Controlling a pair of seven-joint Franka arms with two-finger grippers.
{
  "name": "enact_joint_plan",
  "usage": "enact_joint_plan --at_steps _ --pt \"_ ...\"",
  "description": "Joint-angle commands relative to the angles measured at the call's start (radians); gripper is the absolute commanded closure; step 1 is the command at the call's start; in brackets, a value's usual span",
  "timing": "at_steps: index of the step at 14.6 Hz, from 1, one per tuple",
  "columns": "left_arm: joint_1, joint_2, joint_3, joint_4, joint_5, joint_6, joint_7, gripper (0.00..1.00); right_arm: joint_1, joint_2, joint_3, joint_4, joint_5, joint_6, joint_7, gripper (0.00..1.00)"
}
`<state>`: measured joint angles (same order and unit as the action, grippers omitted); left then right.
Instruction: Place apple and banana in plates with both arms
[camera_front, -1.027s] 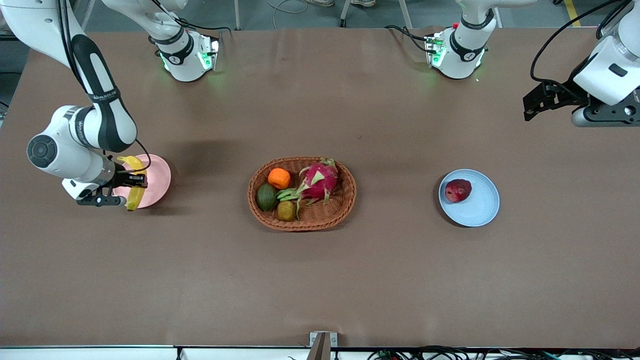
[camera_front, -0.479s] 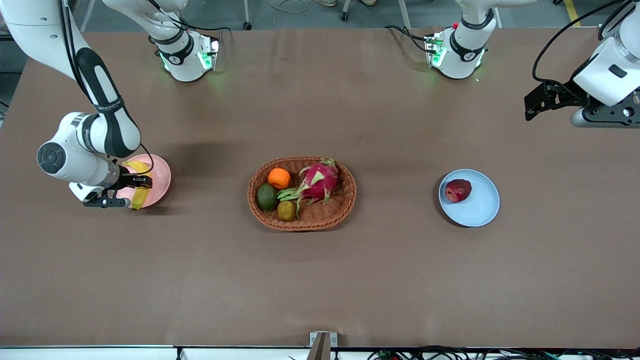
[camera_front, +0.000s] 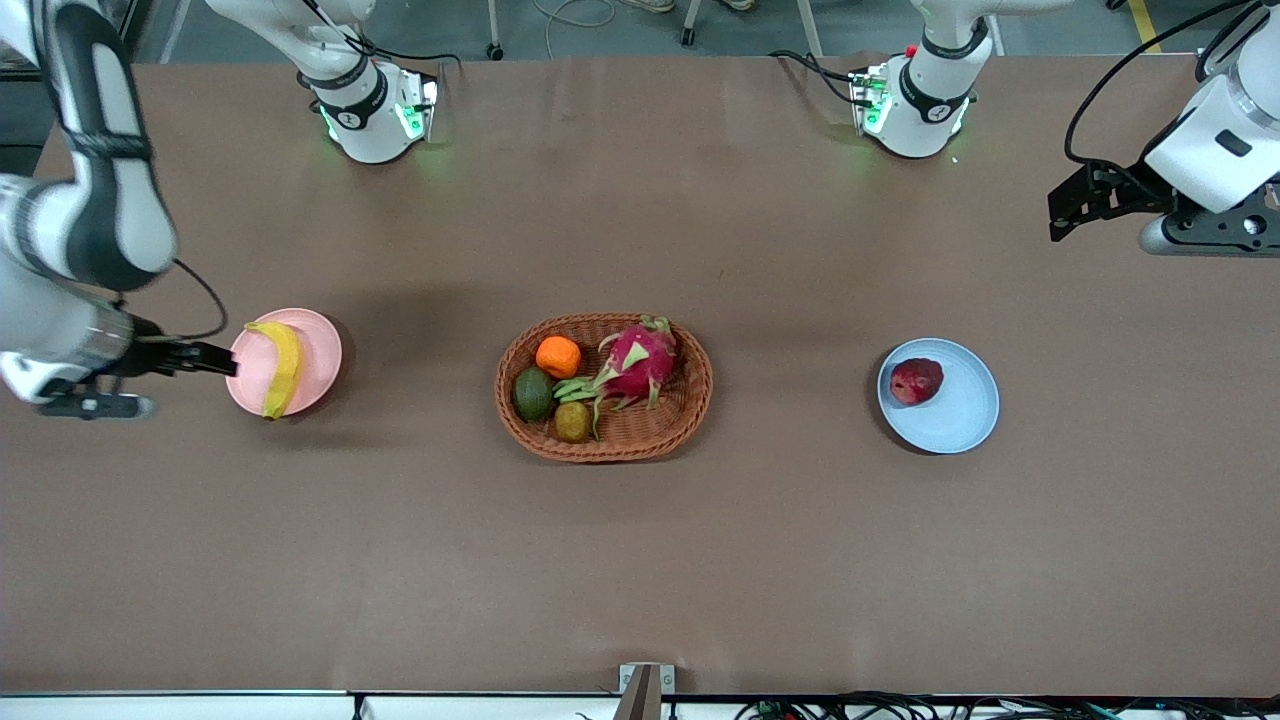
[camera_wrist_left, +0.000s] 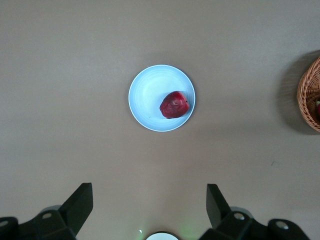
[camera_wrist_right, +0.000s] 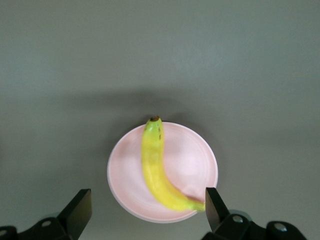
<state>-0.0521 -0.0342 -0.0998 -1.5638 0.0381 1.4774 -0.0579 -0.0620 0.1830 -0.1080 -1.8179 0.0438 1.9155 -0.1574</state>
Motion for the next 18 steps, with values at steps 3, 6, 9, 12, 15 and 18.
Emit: enact_joint_plan --at_steps 3,6,9,12,15,18 --pt "0.003 -0.015 0.0 -0.01 -0.02 -0.002 0.023 0.0 -0.001 0.01 0.028 0.366 -0.012 -0.317 0.11 0.0" --pt "0.003 -0.015 0.0 -0.01 -0.021 0.0 0.023 0.0 -0.004 0.015 0.027 0.445 -0.008 -0.352 0.096 0.0" --pt "0.005 -0.015 0.003 -0.01 -0.021 0.0 0.023 0.0 -0.002 0.01 0.024 0.485 -0.019 -0.357 0.099 0.0" --pt "0.003 -0.01 0.003 -0.002 -0.021 0.0 0.021 0.0 0.001 -0.054 0.025 0.433 -0.018 -0.409 0.108 0.0" --pt "0.003 -0.009 0.005 -0.001 -0.021 0.001 0.021 0.0 -0.002 -0.17 0.025 0.251 -0.018 -0.254 0.107 0.0" --pt "0.001 -0.001 0.005 0.004 -0.02 0.001 0.02 0.0 -0.005 -0.207 0.024 0.213 -0.018 -0.259 0.107 0.0"
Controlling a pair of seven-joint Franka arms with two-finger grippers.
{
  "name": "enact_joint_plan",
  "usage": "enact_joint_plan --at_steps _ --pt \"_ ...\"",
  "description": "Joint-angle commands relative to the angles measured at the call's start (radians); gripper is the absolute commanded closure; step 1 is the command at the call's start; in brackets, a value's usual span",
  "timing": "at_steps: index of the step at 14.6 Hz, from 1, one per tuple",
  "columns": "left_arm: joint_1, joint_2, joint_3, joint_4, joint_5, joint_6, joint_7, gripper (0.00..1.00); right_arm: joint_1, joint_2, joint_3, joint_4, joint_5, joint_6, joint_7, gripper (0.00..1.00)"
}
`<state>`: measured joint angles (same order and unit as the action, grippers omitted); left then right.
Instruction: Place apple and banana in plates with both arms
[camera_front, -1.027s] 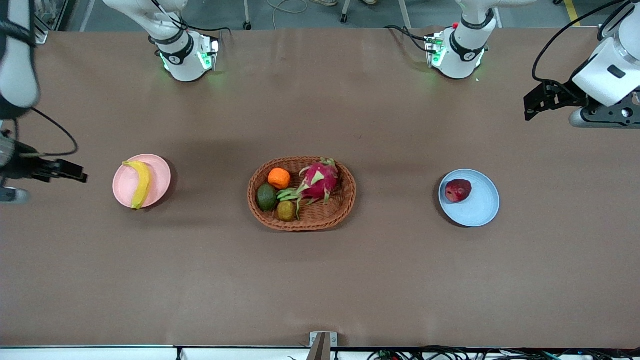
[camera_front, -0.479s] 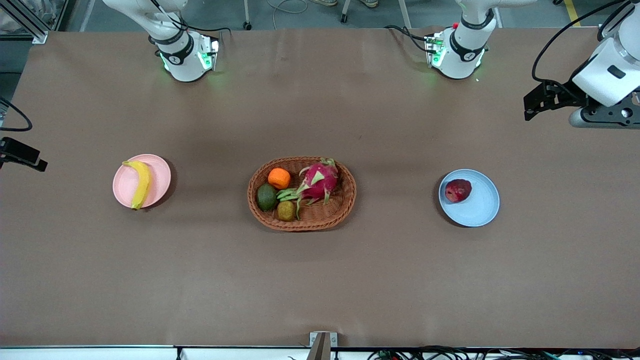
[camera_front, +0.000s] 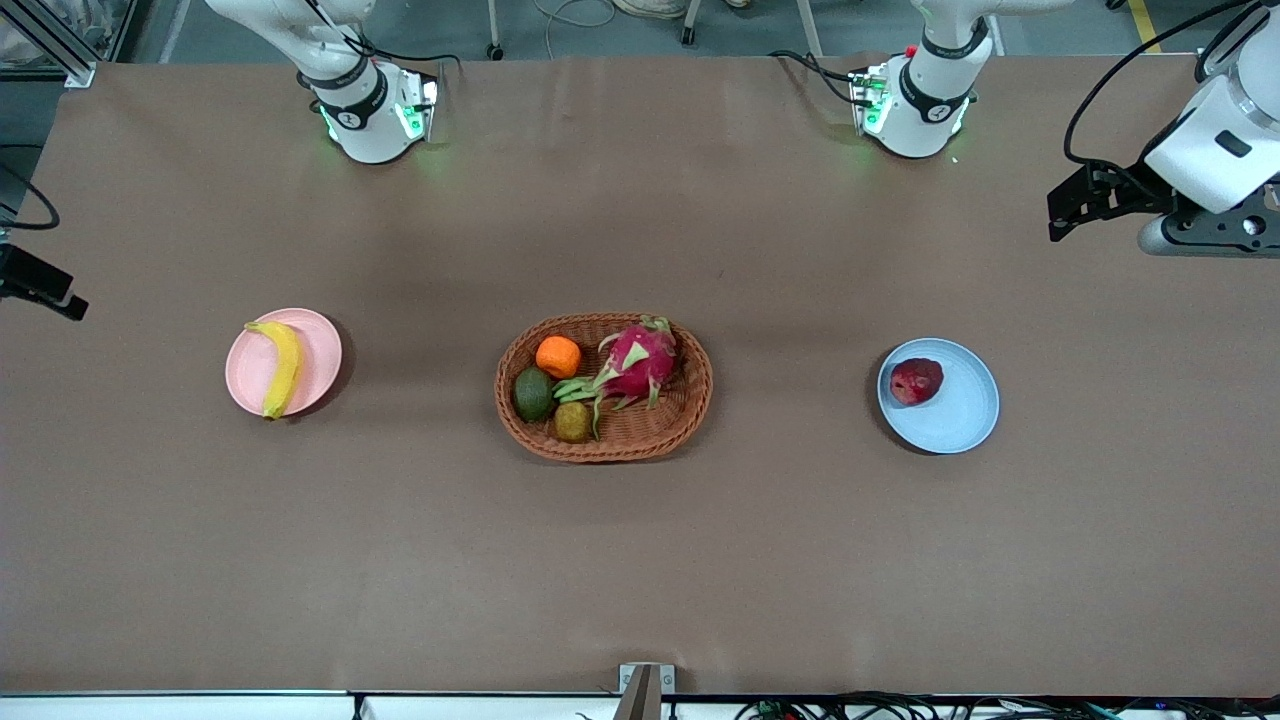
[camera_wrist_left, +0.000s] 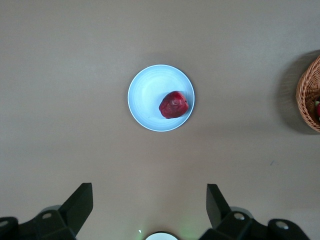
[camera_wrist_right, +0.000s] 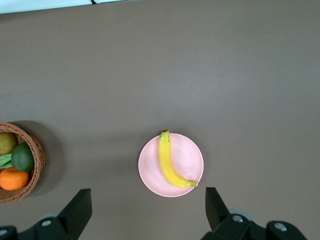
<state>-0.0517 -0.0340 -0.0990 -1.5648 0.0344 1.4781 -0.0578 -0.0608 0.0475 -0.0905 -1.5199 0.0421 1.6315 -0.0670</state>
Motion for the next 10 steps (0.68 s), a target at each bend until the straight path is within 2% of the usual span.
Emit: enact_joint_plan --at_steps 1,10 --pt "0.001 0.003 0.004 0.011 -0.015 0.001 0.019 0.0 -0.007 -0.078 0.006 -0.094 -0.016 0.025 0.016 0.0" --pt "0.001 0.014 0.007 0.025 -0.013 0.001 0.019 0.0 -0.002 -0.089 0.008 -0.108 -0.033 0.03 0.018 0.0"
